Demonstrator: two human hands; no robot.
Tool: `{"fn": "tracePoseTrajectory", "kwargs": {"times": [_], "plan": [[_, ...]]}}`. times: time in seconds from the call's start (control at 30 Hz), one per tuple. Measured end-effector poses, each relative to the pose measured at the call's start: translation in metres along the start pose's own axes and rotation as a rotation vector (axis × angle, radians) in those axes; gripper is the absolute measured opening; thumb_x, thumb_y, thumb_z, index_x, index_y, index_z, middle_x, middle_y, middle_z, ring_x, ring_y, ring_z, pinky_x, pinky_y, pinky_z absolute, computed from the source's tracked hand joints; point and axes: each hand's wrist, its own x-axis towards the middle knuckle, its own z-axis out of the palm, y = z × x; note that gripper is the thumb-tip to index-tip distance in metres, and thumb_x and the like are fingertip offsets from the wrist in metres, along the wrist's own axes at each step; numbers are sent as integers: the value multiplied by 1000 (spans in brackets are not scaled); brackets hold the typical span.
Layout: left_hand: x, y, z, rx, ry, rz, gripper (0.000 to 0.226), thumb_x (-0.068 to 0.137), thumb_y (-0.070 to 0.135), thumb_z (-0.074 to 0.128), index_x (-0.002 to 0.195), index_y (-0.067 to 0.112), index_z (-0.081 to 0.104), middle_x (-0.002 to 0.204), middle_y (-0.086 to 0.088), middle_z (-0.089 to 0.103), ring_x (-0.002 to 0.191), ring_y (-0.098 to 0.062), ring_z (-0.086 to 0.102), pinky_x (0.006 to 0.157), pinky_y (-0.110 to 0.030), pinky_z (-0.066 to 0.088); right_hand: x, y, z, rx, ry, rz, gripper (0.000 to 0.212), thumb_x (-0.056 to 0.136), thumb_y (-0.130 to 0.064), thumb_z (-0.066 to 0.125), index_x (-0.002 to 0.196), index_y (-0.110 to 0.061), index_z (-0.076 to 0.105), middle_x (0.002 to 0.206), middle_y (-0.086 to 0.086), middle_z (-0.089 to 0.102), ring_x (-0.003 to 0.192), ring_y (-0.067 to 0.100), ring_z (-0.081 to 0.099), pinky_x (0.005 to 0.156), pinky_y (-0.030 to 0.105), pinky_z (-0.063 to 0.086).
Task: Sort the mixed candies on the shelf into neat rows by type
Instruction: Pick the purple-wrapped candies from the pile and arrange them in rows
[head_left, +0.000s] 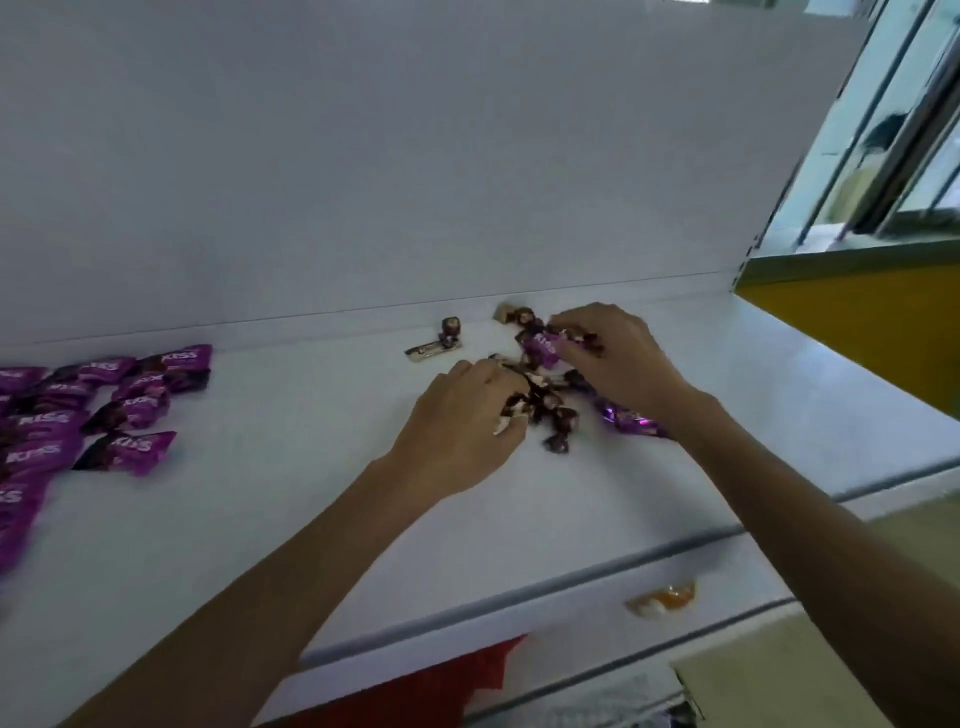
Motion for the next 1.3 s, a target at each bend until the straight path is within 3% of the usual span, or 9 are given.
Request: {"fn": "tracePoseTrajectory", "kwargs": {"times": [0.13, 0.3, 0.53, 0.7, 0.8, 0.93, 1.07, 1.17, 1.3], "plan": [[53, 14, 22, -2, 9, -23, 28, 91, 24, 50, 118, 18, 57, 118, -3, 57, 108, -23, 48, 90, -33, 37, -43, 53, -30, 49, -25, 45, 8, 82, -20, 66, 84, -13, 67, 82, 2, 66, 72, 16, 58, 70, 27, 44], [88, 50, 56, -28, -104, 84, 32, 88, 18, 54, 119, 19, 60, 123, 1, 59, 115, -17, 48, 95, -29, 35, -69, 96, -35, 28, -201, -43, 26, 75, -37, 70, 93, -22, 61, 84, -12, 57, 80, 8, 53, 67, 9, 34], [95, 60, 69, 47, -270, 58, 46, 87, 24, 51, 133, 24, 49, 136, 2, 51, 125, -21, 41, 110, -40, 29, -60, 120, -40, 86, -192, -69, 23, 75, -29, 72, 92, -20, 60, 86, -10, 58, 85, 12, 50, 71, 14, 35], [92, 74, 52, 96, -441, -6, 60, 84, -7, 43, 138, 19, 42, 130, -2, 47, 126, -18, 38, 101, -23, 29, -60, 122, -39, 151, -143, -62, 28, 71, -21, 75, 94, -19, 60, 90, -3, 63, 88, 16, 52, 78, 30, 42], [91, 80, 49, 162, -453, -4, 56, 78, -16, 41, 128, 6, 52, 132, -8, 49, 124, -22, 42, 101, -29, 36, -63, 122, -40, 151, -121, -67, 25, 71, -20, 75, 92, -17, 62, 88, -3, 62, 88, 15, 51, 77, 27, 39], [85, 80, 43, 189, -463, -22, 48, 84, -10, 45, 127, 10, 55, 136, -6, 47, 125, -22, 43, 99, -30, 36, -66, 119, -45, 162, -66, -59, 26, 71, -15, 74, 94, -15, 62, 85, -7, 56, 89, 17, 52, 76, 25, 38], [80, 76, 42, 221, -361, 63, 33, 84, 17, 62, 116, 21, 63, 118, 4, 61, 107, -14, 52, 83, -25, 38, -66, 114, -48, 151, -45, -95, 40, 75, -15, 72, 112, -16, 58, 86, -5, 52, 81, 13, 50, 75, 22, 37], [75, 80, 40, 242, -208, 80, 30, 84, 32, 62, 113, 25, 62, 111, 7, 63, 104, -14, 53, 82, -28, 39, -65, 106, -50, 131, -29, -103, 43, 83, -25, 64, 124, -24, 52, 84, -1, 50, 71, 7, 47, 67, 18, 34], [67, 83, 30, 212, -126, 67, 30, 86, 37, 55, 114, 26, 59, 102, 6, 60, 96, -15, 52, 74, -25, 34, -59, 101, -48, -10, -85, 65, 36, 89, -40, 53, 122, -28, 55, 102, 3, 48, 79, 17, 55, 73, 24, 36]]}}
